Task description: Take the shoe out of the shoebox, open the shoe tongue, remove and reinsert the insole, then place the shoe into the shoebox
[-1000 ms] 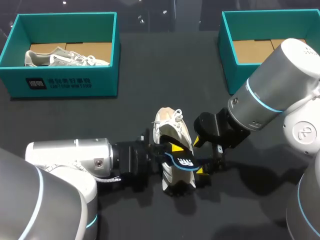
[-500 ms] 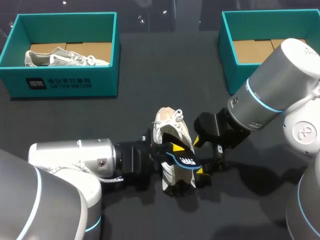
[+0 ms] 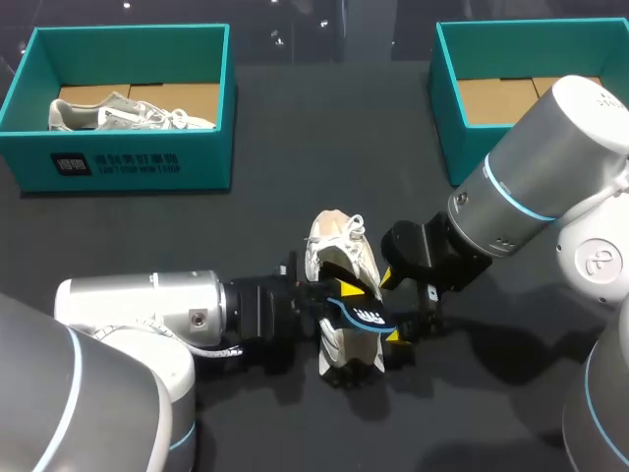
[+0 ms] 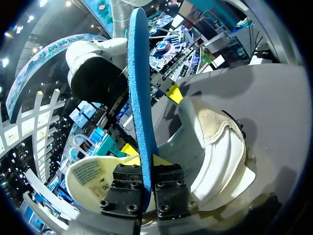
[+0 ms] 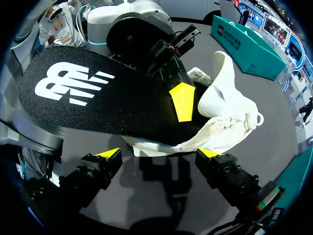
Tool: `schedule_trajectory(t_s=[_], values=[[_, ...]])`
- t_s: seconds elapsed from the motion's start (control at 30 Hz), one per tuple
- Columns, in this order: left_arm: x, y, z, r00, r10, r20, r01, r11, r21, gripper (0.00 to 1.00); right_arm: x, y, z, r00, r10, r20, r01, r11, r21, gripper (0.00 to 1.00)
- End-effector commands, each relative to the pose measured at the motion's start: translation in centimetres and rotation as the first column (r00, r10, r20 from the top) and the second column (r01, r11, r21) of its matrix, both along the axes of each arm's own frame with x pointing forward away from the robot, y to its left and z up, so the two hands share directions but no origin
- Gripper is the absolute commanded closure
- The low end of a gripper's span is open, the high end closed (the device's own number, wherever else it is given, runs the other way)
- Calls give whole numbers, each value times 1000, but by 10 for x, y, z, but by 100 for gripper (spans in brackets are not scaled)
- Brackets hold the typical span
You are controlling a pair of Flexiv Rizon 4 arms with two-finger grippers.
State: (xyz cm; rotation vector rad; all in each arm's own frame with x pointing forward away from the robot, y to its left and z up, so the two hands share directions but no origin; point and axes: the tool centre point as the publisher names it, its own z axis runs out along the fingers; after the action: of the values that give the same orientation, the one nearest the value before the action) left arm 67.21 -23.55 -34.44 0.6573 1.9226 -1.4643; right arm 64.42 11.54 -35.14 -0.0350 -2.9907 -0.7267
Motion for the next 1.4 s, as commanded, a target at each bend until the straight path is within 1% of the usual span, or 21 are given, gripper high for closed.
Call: schedule_trajectory(t_s=[0.03, 0.1, 0.17, 0.27, 0.33, 0.5, 0.7, 0.87, 1.27, 1.37, 1.4], values=[[-4, 1, 4, 1000, -4, 0, 4, 1000, 0, 92, -1, 1, -1, 1000, -1, 3, 1, 1000, 0, 0], [-4, 1, 5, 1000, -6, -2, 6, 1000, -2, 86, -1, 1, -1, 1000, -1, 3, 1, 1000, 0, 0], [-4, 1, 6, 1000, -6, -6, 6, 1000, -5, 84, -1, 1, -1, 1000, -1, 3, 1, 1000, 0, 0], [-3, 2, 8, 1000, -6, -15, 6, 1000, -12, 82, -1, 1, -1, 1000, -1, 3, 1, 1000, 0, 0], [-4, 2, 9, 1000, -8, -22, 7, 1000, -17, 83, -1, 1, -1, 1000, -1, 3, 1, 1000, 0, 0], [-5, 3, 13, 999, -11, -31, 10, 1000, -20, 80, -1, 1, -1, 1000, -1, 3, 1, 1000, 0, 0], [-8, 3, 17, 999, -18, -31, 17, 1000, -23, 76, -1, 1, -1, 1000, -1, 3, 1, 1000, 0, 0], [-11, 3, 20, 999, -26, -29, 25, 999, -24, 71, -1, 1, -1, 1000, -1, 3, 1, 1000, 0, 0], [-25, -1, 28, 998, -63, -22, 62, 997, -39, 69, -1, 1, -1, 1000, -1, 3, 1, 1000, 0, 0], [-27, -1, 31, 997, -73, -14, 73, 996, -45, 72, -1, 1, -1, 1000, -1, 3, 1, 1000, 0, 0], [-27, -1, 31, 997, -77, -11, 77, 996, -46, 75, -1, 1, -1, 1000, -1, 3, 1, 1000, 0, 0]])
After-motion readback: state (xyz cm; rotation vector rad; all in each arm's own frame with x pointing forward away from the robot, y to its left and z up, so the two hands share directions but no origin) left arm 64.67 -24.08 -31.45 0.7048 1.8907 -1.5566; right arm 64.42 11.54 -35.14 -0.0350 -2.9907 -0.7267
